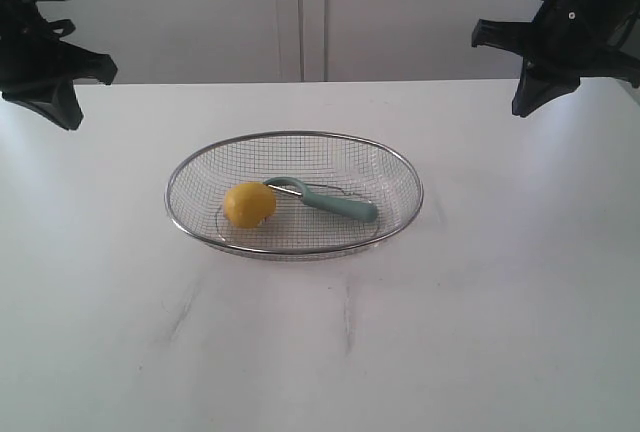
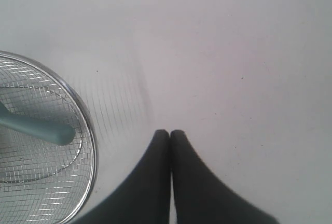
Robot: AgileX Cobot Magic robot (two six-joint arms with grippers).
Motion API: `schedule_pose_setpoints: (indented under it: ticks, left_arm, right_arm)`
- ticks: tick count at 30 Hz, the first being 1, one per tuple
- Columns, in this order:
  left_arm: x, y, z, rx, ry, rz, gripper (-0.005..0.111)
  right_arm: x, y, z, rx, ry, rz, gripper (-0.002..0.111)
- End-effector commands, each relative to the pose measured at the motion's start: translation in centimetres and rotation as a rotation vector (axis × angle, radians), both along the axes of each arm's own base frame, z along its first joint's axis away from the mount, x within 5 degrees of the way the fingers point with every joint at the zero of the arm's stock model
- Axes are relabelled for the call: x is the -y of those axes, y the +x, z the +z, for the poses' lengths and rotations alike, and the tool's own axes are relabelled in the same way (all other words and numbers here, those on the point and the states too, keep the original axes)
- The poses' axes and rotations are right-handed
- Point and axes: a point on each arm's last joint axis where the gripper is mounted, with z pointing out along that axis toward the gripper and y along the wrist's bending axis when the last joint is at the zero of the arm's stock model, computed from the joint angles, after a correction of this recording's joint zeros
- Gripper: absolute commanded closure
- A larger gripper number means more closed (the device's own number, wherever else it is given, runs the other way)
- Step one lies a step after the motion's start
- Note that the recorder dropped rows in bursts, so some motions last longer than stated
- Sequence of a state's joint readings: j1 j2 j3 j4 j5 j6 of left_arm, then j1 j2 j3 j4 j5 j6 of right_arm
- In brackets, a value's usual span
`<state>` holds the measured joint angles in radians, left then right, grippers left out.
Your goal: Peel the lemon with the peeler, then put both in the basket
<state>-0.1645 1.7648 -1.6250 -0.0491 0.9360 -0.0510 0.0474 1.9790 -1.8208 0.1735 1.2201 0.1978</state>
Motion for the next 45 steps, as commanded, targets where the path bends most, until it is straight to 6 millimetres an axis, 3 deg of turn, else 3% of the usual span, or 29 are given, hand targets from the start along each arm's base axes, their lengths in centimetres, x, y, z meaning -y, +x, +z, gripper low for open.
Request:
schedule_pose_setpoints:
  ticks: [1,11,26,38,45]
  left_arm:
    - [-0.2,-0.1,1.5,0.09,-0.021,0.023,0.107]
    - [-0.6,-2.1,4.0,0.266,-0.066,0.069,0.107]
    - [-1.3,-5.6,1.9,0.338,-0.074,0.09,0.107]
    - [-2.5,-12.1,1.3,0.445,-0.076,0.093,0.107]
    - [-5.2,-17.0,-0.1,0.458,-0.092,0.226,0.107]
  right_arm:
    - [0.3,-0.1,0.6,0.014,-0.005,-0.007,0.108]
    - [0.3,-0.1,0.6,0.014,-0.005,-0.007,0.108]
    - [0.3,-0.1,0.6,0.014,-0.005,-0.007,0.108]
    - [0.3,-0.1,0.6,0.014,-0.005,-0.007,0.108]
    - [0.3,0.0,0.6,0.029,-0.005,-0.01,0.108]
